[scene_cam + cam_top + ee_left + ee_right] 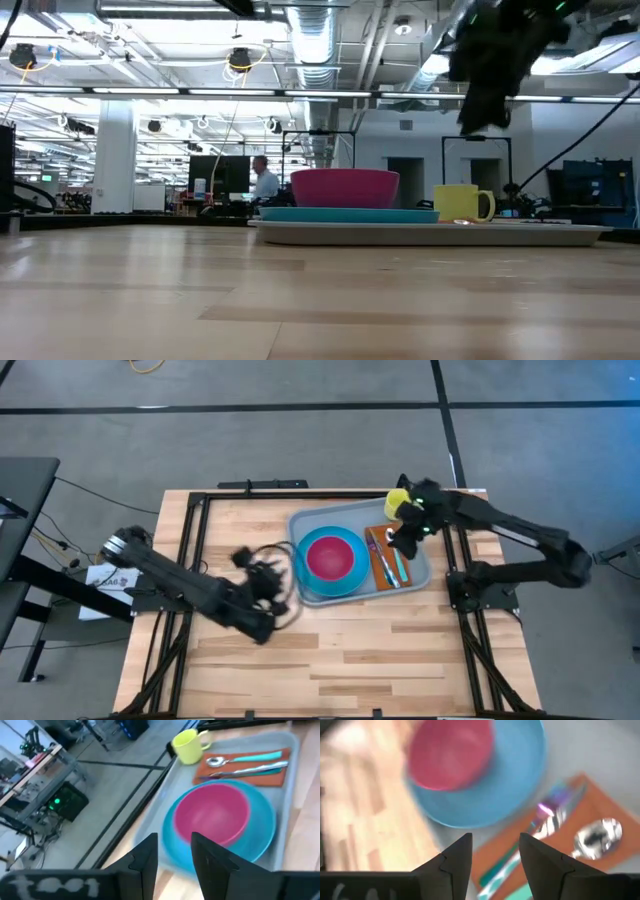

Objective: Set up tray
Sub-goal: Return to Home Position

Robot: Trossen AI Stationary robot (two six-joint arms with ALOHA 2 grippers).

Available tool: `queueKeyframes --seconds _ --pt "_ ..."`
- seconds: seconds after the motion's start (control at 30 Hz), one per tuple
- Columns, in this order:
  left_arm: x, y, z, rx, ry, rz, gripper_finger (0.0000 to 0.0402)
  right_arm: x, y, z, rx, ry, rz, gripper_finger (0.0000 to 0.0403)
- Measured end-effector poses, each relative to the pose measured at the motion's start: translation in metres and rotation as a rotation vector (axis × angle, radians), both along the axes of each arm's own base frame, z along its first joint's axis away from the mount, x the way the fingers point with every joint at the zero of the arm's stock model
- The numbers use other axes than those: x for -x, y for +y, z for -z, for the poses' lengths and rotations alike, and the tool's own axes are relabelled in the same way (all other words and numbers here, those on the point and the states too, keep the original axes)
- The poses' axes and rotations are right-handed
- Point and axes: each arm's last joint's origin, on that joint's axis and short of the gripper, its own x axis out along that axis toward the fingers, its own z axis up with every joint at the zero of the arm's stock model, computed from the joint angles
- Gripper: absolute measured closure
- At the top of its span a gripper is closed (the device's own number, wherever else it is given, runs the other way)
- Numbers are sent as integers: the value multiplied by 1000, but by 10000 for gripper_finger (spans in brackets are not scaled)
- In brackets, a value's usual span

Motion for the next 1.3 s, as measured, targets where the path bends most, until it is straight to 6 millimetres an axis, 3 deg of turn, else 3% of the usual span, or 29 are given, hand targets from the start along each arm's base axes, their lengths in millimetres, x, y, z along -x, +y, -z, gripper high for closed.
queueKeyframes --seconds 0.17,0.27,0.37,0.5,0.57,0.7,0.83,1.0,1.3 --pt "68 11 -31 34 -22 -36 294 33 40 -39 154 -167 -76 249" --pt "103 14 -33 2 -150 -28 294 58 64 -47 293 -302 -112 249" --pt "129 8 -10 -59 -188 91 294 76 81 -33 360 -478 -139 249" --pt "152 -1 40 -118 -430 203 294 88 96 -1 320 -788 -158 249" --pt "159 0 64 -90 -515 218 294 89 100 13 298 -946 -167 249" --pt "167 12 98 57 -659 167 294 86 105 43 288 -1086 -204 249" --pt "171 16 117 115 -712 148 294 81 104 67 344 -1056 -101 249" --pt "171 17 120 113 -711 149 294 77 101 88 450 -965 -38 249" --pt "170 2 118 185 -739 181 294 77 99 93 538 -893 -11 249"
